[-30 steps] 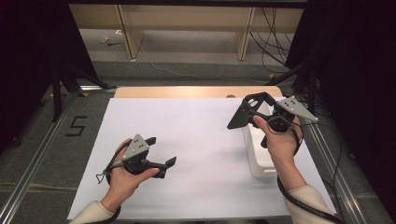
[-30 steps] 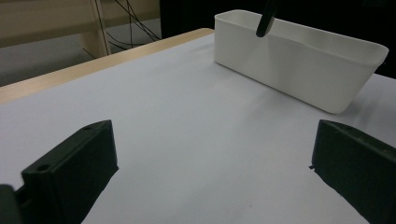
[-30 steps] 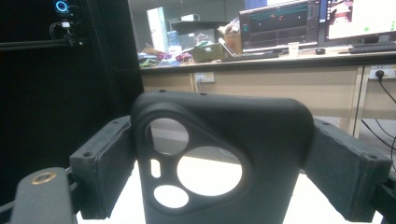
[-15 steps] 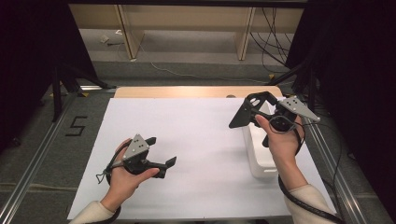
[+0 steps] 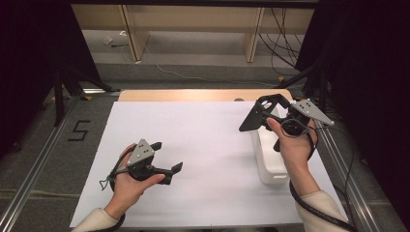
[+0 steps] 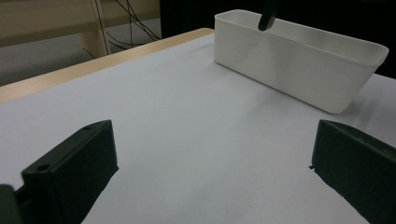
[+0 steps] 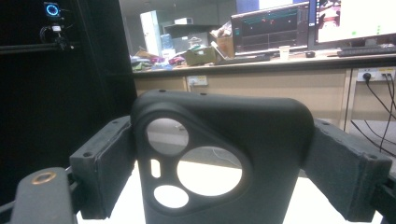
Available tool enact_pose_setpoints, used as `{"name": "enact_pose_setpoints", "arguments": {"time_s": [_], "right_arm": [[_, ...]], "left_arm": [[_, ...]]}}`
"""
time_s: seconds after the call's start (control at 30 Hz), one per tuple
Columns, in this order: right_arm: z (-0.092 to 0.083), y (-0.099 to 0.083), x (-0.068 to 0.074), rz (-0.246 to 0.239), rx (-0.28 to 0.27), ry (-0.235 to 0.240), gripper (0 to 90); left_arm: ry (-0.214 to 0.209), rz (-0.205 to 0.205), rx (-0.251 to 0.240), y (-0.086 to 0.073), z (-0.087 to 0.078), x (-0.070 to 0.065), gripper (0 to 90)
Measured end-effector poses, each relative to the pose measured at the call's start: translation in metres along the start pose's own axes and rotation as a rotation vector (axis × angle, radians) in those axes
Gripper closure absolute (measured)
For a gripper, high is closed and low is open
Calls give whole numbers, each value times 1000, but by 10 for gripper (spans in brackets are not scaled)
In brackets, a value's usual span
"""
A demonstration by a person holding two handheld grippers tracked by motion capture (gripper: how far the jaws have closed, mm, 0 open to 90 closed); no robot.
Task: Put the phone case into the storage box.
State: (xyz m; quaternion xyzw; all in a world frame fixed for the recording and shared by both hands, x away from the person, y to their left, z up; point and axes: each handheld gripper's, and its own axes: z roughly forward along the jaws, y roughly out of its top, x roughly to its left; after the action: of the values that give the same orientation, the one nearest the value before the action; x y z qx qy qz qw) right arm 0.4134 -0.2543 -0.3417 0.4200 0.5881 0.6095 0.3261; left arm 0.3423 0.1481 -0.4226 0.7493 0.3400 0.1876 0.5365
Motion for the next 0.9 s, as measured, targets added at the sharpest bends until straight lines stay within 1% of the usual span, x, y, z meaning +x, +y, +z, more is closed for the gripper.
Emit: {"name": "enact_pose_setpoints", "arguments": {"time_s": [0.9], "right_arm": [[-4, 3, -11, 2, -12, -36, 153]], "left_arm": [[2, -1, -6, 0, -1, 0, 0]]}}
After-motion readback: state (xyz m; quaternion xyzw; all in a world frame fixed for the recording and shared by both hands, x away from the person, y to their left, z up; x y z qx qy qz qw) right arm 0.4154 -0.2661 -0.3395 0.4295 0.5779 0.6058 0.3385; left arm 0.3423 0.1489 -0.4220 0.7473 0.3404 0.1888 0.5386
